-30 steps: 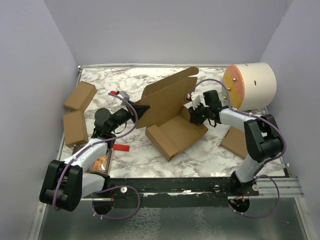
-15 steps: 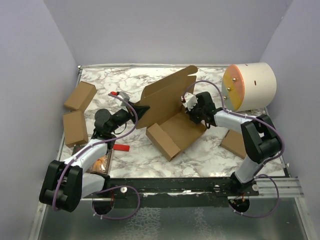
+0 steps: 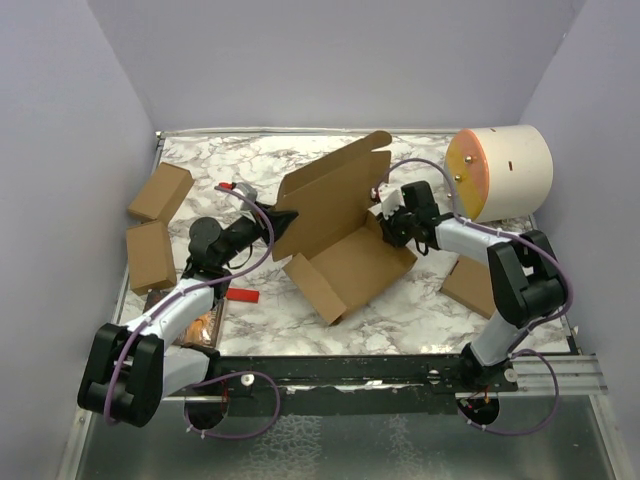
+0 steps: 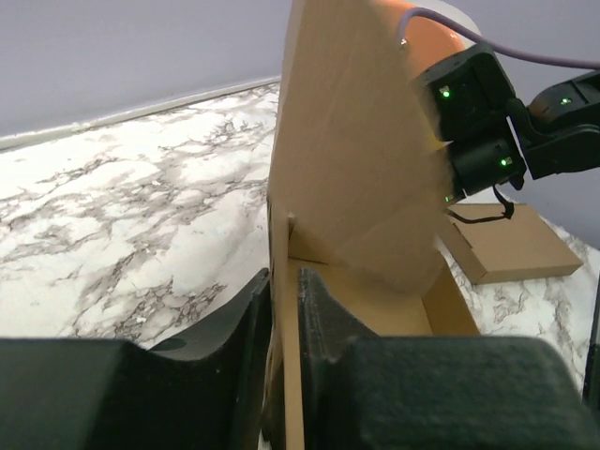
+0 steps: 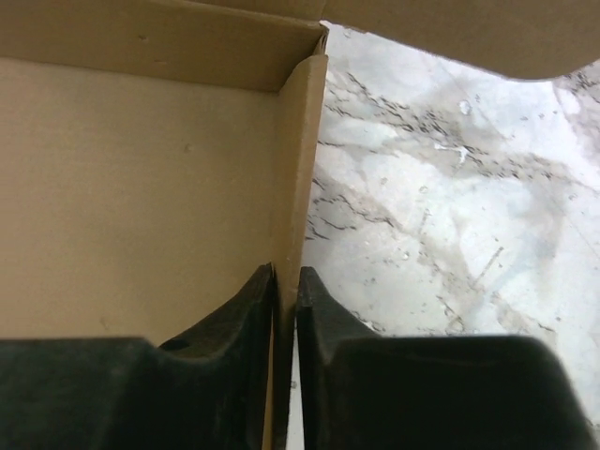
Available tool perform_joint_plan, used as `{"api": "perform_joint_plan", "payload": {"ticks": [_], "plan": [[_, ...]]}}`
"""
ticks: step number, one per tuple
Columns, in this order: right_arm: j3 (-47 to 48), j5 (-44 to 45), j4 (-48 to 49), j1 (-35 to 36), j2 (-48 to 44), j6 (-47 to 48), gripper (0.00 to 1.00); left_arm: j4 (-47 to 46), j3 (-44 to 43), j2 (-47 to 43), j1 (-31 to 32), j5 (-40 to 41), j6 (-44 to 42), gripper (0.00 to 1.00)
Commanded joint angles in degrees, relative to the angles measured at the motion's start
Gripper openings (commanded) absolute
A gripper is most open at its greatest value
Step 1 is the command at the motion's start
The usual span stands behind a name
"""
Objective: Fold the paper box
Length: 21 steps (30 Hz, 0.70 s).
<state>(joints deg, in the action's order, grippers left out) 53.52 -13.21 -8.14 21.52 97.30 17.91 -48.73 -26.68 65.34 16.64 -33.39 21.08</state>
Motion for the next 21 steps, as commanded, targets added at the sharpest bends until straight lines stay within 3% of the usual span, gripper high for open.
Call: {"api": "perform_joint_plan", "payload": {"ticks": [1,7,15,21], "plan": [[0.03,-3.06,0.31,-0.83,-2.77,-1.31,0.11,3.11,-2.98,-1.16,0.36,4.47,2.45,0.24],[-0.87,0.39,2.65,-1.23,-3.85,-4.09,0.02,16.73,-6.43,-4.23,0.33,9.22,5.89,0.42],[-1.54,0.41,3.89,-2.36,-3.10,-6.10,0.01,48.66,-9.63,-14.50,0.28,26.36,9.80,0.64],[-1.74,1.39,4.72,-2.36,-2.74,-6.73,0.01,67.12,-11.37,-20.57,0.24,32.14,14.07,0.94]]}}
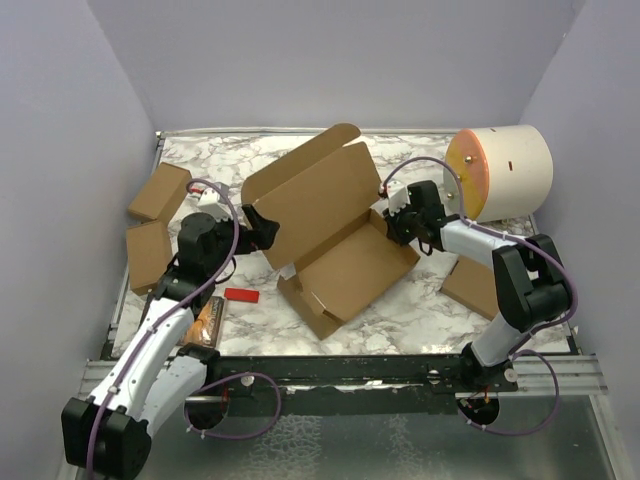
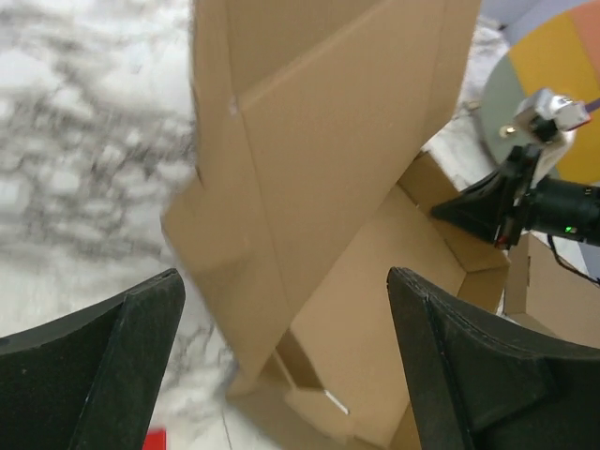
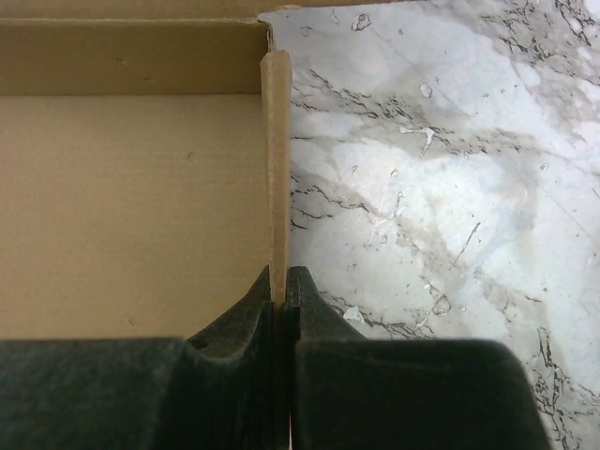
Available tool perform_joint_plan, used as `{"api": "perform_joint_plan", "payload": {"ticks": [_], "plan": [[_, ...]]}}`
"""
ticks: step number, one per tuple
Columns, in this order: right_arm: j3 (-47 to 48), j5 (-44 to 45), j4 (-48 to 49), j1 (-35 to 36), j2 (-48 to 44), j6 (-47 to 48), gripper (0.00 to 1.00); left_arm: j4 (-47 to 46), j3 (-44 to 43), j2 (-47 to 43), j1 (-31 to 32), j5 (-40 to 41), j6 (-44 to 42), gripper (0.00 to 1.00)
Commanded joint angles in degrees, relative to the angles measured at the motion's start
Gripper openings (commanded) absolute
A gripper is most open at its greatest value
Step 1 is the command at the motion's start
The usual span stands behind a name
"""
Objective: Fold the paper box
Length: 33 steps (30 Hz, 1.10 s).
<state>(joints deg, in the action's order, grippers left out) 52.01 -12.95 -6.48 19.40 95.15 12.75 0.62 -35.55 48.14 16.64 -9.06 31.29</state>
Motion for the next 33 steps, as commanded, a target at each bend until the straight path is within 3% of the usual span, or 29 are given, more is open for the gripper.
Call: {"api": "perform_joint_plan", "payload": {"ticks": [1,7,13,17,23,33], "plan": [[-0.14,1.28,3.12,-0.28,-0.73,-1.65,0.01,20.09,-3.14,-3.75,0.23,8.72,4.06,0.97],[-0.22,3.28,3.95,-0.24,-2.74,-1.56,0.01,30.94,-5.43,-8.53,0.25,5.87,9.00,0.96],[0.35,7.43,5.09,-0.24,-4.34,-1.16,0.01,28.07,4.92,-14.81,0.30,-4.47,22.17,0.65],[0.51,9.56,6.50,0.10,-6.56,0.61,0.01,22.87,10.39,-14.68,0.34,-7.50,25.06,0.65],[2.05,15.38,8.88,2.24,-8.56,6.86,0.01,10.50,14.78,-7.55,0.69,-11.12,27.21,0.68],[2.91,21.36,12.42,6.07,-8.97,13.55,0.01,-11.16,19.92,4.92,5.37,-8.60,28.28,0.68]]}}
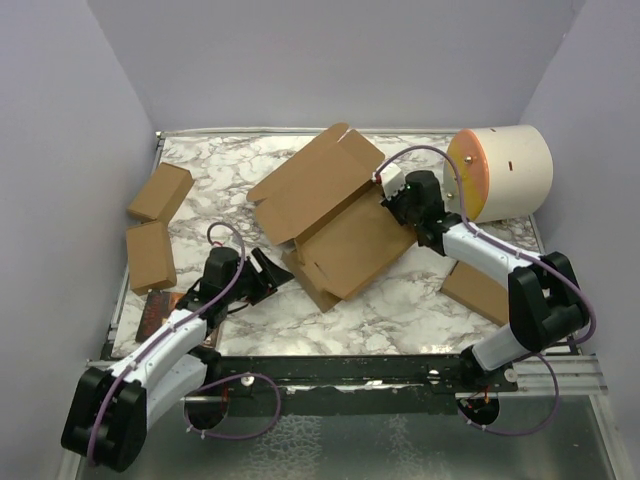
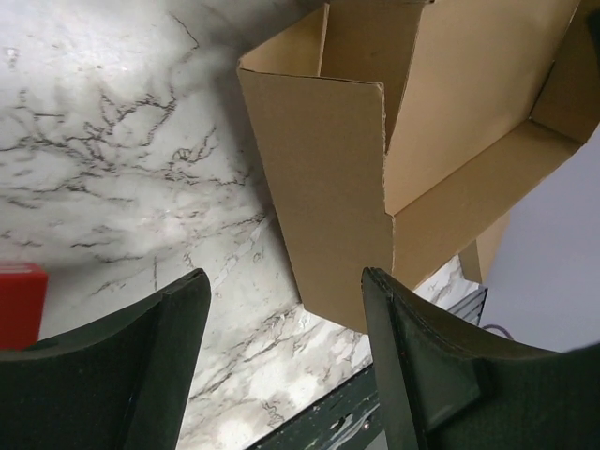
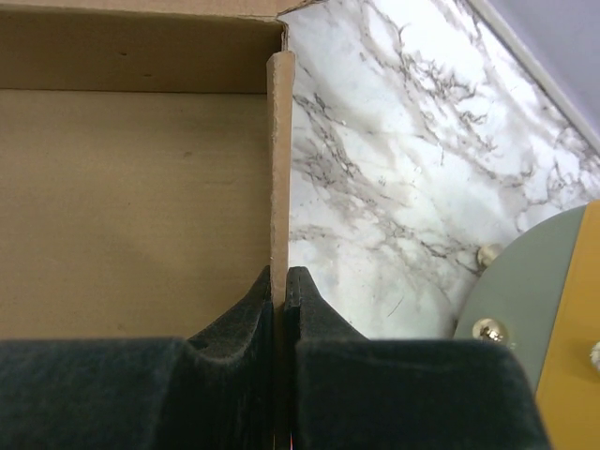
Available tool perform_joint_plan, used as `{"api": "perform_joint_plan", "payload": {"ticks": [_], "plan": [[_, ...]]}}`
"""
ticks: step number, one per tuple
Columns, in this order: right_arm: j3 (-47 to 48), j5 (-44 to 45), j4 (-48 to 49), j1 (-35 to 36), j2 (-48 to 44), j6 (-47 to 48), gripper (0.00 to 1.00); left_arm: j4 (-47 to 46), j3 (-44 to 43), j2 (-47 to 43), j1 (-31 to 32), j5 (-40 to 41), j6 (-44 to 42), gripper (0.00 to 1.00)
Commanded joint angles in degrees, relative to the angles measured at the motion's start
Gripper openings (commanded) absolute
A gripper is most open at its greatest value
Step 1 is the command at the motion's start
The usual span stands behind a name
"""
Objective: Fold the paper box
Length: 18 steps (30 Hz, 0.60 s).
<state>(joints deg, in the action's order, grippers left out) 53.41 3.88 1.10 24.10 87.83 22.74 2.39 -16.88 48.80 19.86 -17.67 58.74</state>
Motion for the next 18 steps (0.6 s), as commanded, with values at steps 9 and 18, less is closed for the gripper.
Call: {"api": "perform_joint_plan", "payload": {"ticks": [9,18], "plan": [[0.83,5.85,5.71,2.58,-1.91,4.97,0.01,-25.93,3.94,10.46,6.89,4.18,-0.06,0.68],[0.62,9.03,8.02,6.23,-3.94,9.29,0.01,-36.20,7.30,13.88,7.92,3.40,1.21,0.68]]}}
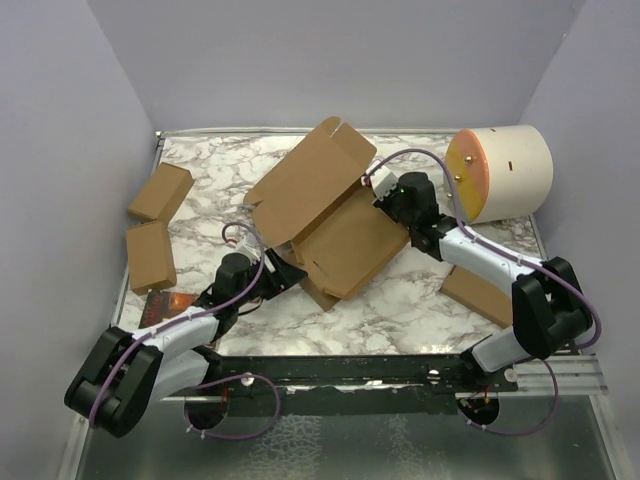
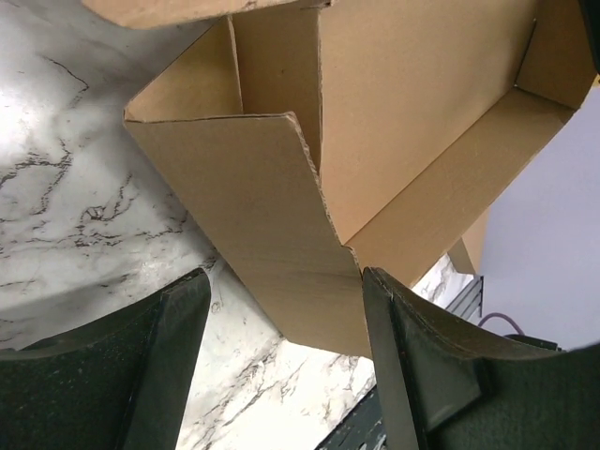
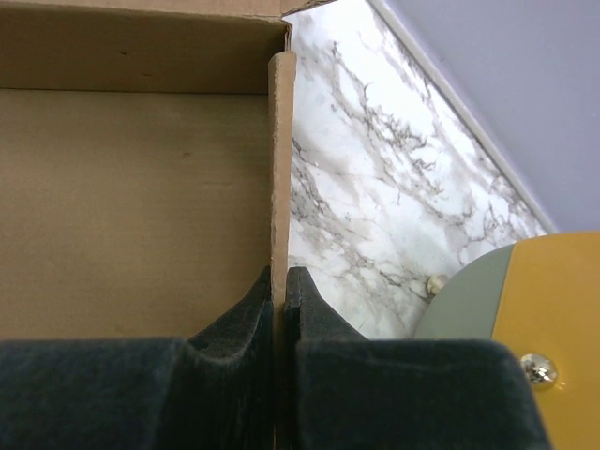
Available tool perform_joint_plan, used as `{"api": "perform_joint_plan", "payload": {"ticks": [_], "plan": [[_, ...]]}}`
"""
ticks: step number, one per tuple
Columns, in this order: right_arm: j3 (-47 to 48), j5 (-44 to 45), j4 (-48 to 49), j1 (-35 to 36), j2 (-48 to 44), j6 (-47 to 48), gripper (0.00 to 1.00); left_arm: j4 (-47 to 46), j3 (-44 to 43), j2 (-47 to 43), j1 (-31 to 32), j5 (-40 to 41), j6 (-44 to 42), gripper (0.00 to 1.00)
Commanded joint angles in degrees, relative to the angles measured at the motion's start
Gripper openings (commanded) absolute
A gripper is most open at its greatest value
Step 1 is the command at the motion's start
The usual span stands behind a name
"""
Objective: Fold the paper box
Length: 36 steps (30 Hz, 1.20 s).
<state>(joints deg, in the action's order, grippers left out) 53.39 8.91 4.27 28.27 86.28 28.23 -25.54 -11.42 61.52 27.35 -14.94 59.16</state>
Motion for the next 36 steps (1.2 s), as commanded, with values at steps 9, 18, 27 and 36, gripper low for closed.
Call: {"api": "perform_joint_plan", "payload": {"ticks": [9,18,27,36], "plan": [[1.75,9.81,9.06,7.74,-2.34,11.03,0.01,-13.52,3.93,-1.15,0.68,0.91,0.95,0.71],[2.24,12.47,11.68,9.17,-0.59,12.91,0.01,-2.65,5.43,-11.94,0.68,2.40,-1.65,0.72],[1.36,13.83,13.70,9.15,-0.09,13.39,0.01,25.99,-0.12,-23.05,0.63,6.49,-4.86,0.20],[0.11,13.44,13.57,9.17,-0.67,12.97,0.02,3.69,3.22,-8.62,0.60,3.25,-5.22,0.52]]}}
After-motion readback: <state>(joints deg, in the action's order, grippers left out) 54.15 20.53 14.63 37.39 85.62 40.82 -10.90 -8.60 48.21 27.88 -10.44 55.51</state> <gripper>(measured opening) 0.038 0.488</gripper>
